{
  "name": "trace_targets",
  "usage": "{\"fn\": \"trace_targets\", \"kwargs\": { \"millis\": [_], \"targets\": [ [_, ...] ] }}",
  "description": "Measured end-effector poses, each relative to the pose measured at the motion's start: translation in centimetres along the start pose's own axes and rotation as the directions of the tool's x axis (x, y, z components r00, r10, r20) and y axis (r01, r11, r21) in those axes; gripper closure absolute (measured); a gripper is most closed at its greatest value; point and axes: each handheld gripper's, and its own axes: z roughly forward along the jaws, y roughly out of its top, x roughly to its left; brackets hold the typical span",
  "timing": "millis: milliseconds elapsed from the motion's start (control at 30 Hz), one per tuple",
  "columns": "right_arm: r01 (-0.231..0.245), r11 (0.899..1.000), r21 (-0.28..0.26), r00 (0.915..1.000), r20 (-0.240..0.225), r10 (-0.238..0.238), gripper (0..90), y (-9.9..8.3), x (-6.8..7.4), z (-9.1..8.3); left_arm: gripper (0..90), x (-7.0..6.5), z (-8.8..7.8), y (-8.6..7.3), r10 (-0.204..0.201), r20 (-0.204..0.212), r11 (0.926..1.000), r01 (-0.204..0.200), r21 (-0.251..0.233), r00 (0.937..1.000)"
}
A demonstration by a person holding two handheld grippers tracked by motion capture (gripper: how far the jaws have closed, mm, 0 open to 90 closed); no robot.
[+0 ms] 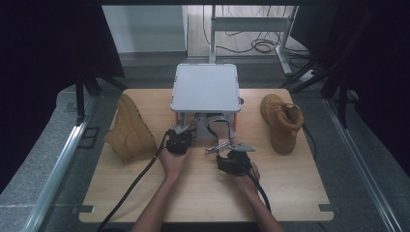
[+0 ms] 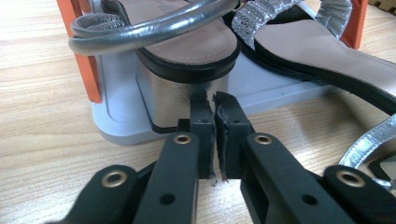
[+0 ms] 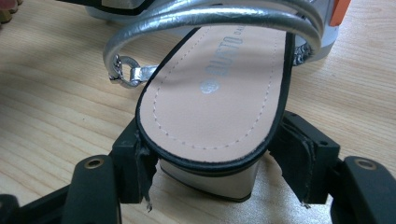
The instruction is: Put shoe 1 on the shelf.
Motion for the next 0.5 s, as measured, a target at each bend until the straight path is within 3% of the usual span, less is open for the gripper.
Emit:
{"fn": "trace_targets", "kwargs": {
  "millis": [67,133,167,267,333,500],
  "targets": [
    [0.0,1.0,0.0,1.0,0.0,0.0,34.9,0.0,0.0,0.0,83.2,-0.08,-0.01,-0.05,0.003,0.009,1.0,-0.003,-0.003,1.0],
    [0.0,1.0,0.0,1.0,0.0,0.0,34.8,0.0,0.0,0.0,70.3,-0.24,-0.1,-0.1,0.007,0.016,1.0,-0.007,-0.002,0.9999],
    [0.0,1.0,0.0,1.0,0.0,0.0,34.8,0.0,0.0,0.0,70.3,-0.37,-0.17,-0.14,0.013,0.006,0.9999,-0.013,-0.006,0.9999],
    [0.0,1.0,0.0,1.0,0.0,0.0,34.8,0.0,-0.01,-0.01,54.7,-0.6,-0.3,-0.18,0.025,-0.041,0.9995,-0.026,-0.018,0.9989],
    [-0.001,1.0,0.0,1.0,0.0,0.001,34.8,0.0,-0.02,-0.01,48.9,-0.43,-0.28,-0.15,0.027,-0.07,0.9994,-0.028,-0.018,0.9972],
    [-0.004,1.0,-0.004,1.0,0.0,0.004,34.9,-0.04,-0.02,-0.02,38.5,0.27,0.29,-0.03,0.006,-0.078,0.9999,-0.007,-0.015,0.9969]
  ]
}}
